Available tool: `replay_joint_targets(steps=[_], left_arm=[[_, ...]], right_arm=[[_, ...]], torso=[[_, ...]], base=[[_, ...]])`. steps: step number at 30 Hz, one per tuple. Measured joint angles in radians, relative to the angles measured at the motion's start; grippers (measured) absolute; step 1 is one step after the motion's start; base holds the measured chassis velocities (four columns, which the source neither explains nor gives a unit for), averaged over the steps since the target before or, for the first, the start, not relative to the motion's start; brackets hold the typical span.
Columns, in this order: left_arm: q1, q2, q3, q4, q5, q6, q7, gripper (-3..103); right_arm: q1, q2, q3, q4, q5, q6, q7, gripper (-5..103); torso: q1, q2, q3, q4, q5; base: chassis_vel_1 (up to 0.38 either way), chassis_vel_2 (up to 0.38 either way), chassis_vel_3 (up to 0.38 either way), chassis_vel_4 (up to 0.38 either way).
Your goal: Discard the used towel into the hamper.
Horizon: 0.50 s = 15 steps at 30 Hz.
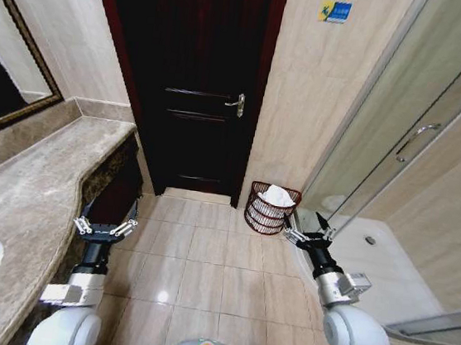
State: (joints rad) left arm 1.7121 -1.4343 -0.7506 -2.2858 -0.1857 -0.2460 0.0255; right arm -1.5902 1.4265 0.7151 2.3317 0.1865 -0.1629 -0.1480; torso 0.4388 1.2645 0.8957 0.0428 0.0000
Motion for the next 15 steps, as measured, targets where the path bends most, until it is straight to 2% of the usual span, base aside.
replay_joint_targets(steps=[7,9,15], left_arm=[[0.002,0.0,0.0,-0.009,-0.001,0.006,0.0,100],[0.009,0.0,0.003,-0.026,-0.008,0.048,-0.013,100],[0.002,0.005,0.013,-0.048,-0.027,0.103,-0.048,100]], right_arm=[[-0.004,0.001,0.001,0.004,0.0,0.001,0.0,100],[-0.005,0.005,0.001,0.004,0.008,0.015,0.009,100],[-0.026,0.019,0.006,0.026,0.013,0.0,0.058,100]], torso=[[0.0,0.0,0.0,0.0,0.0],[0.0,0.0,0.0,0.0001,0.0],[0.0,0.0,0.0,0.0,0.0]], base=[[0.083,-0.071,-0.076,0.074],[0.06,-0.048,-0.071,0.042],[0.019,-0.012,-0.02,0.011]])
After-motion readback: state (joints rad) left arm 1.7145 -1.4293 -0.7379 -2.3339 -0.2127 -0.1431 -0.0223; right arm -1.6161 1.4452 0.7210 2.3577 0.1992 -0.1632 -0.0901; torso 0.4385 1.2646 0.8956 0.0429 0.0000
